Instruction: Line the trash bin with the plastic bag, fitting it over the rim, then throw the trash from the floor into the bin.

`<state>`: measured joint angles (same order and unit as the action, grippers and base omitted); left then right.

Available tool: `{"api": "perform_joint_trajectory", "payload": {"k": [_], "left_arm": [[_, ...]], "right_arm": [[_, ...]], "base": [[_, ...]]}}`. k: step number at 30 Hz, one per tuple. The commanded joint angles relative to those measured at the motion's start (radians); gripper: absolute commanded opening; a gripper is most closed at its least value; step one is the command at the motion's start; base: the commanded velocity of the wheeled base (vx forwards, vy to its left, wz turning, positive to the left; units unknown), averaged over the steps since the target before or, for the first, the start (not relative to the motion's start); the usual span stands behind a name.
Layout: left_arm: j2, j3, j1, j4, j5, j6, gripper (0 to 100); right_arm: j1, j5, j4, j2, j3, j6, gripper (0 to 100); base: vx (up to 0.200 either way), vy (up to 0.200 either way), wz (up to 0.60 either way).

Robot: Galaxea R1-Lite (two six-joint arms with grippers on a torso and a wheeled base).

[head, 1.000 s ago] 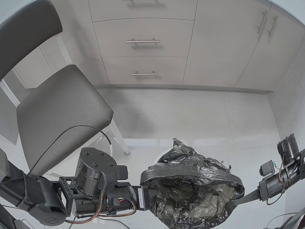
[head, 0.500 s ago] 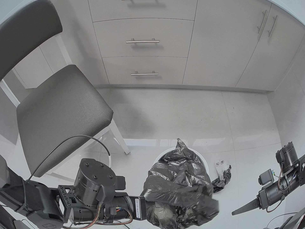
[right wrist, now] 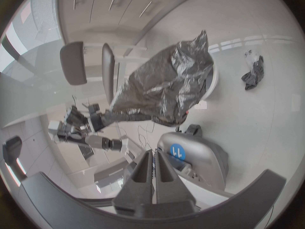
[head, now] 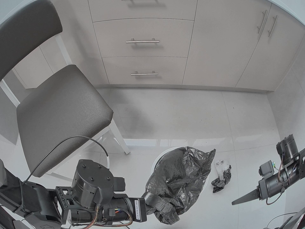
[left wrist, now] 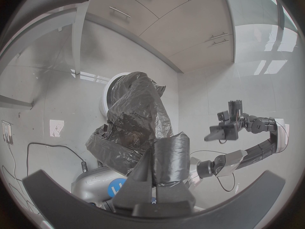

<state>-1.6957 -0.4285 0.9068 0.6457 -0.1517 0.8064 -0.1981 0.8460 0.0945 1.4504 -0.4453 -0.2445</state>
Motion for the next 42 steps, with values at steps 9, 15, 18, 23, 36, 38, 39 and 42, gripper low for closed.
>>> {"api": "perform_joint_trajectory", "payload": {"k": [9, 15, 18, 23, 36, 38, 39, 42], "left_arm": [[0.005, -0.022, 0.000, 0.002, 0.000, 0.002, 0], [0.007, -0.022, -0.002, 0.002, 0.000, 0.002, 0], [0.007, -0.022, -0.005, 0.003, 0.000, 0.002, 0], [0.007, -0.022, -0.006, 0.003, 0.000, 0.002, 0], [0.007, -0.027, -0.009, 0.003, 0.001, 0.004, 0], [0.004, -0.035, -0.011, 0.002, 0.003, 0.007, 0], [0.001, -0.038, -0.012, 0.002, 0.003, 0.013, 0], [-0.002, -0.045, -0.023, 0.002, 0.003, 0.028, 0]], "right_arm": [[0.006, -0.372, -0.271, 0.294, -0.282, -0.315, 0], [-0.100, -0.624, -0.541, 0.519, -0.340, -0.435, 0], [-0.132, -0.682, -0.576, 0.605, -0.391, -0.438, 0], [-0.147, -0.723, -0.575, 0.714, -0.501, -0.443, 0], [-0.150, -0.731, -0.562, 0.792, -0.596, -0.440, 0], [-0.164, -0.729, -0.544, 0.805, -0.598, -0.438, 0], [-0.172, -0.728, -0.527, 0.811, -0.601, -0.441, 0], [-0.198, -0.726, -0.510, 0.831, -0.602, -0.444, 0]], "base": [[0.000, 0.000, 0.00], [0.000, 0.000, 0.00], [0.000, 0.000, 0.00], [0.000, 0.000, 0.00], [0.000, 0.000, 0.00], [0.000, 0.000, 0.00], [0.000, 0.000, 0.00], [0.000, 0.000, 0.00]]}}
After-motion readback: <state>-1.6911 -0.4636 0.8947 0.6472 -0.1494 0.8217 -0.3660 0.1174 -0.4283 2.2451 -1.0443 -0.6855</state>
